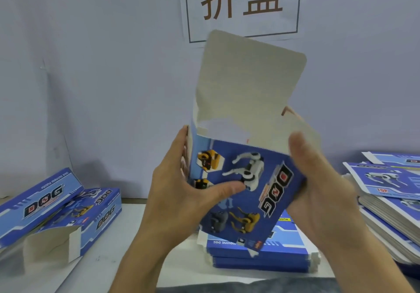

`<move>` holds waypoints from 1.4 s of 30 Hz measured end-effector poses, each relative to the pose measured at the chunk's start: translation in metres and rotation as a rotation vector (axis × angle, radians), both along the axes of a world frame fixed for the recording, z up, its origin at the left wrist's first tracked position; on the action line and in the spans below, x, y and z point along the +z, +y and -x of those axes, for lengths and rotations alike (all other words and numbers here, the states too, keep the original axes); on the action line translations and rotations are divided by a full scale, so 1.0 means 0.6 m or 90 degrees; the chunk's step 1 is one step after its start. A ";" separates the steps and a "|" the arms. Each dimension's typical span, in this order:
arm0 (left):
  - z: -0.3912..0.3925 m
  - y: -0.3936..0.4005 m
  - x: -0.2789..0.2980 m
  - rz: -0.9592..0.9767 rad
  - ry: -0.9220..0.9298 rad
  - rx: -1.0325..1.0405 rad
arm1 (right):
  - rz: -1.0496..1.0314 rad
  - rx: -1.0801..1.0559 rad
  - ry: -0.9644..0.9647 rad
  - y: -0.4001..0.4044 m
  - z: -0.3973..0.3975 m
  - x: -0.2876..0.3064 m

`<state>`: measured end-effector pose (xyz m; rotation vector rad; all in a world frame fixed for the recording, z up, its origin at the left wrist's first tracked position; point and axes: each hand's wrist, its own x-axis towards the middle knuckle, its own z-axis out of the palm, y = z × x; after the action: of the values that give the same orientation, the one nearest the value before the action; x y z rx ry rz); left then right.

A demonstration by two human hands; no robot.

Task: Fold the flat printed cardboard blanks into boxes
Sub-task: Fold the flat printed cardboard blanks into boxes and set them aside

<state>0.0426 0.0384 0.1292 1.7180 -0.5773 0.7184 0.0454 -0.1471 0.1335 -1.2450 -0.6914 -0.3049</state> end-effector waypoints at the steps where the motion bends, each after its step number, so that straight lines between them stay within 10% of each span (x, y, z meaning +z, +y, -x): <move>1: 0.002 0.001 0.002 0.007 -0.013 0.001 | 0.076 -0.022 -0.020 0.002 0.003 -0.001; 42: -0.018 -0.046 -0.025 0.124 0.029 0.004 | -0.029 -0.260 -0.028 0.022 -0.028 -0.026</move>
<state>0.0532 0.0107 0.1141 1.5513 -0.4553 0.7141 0.0620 -0.1340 0.1179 -1.3350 -0.4590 -0.6820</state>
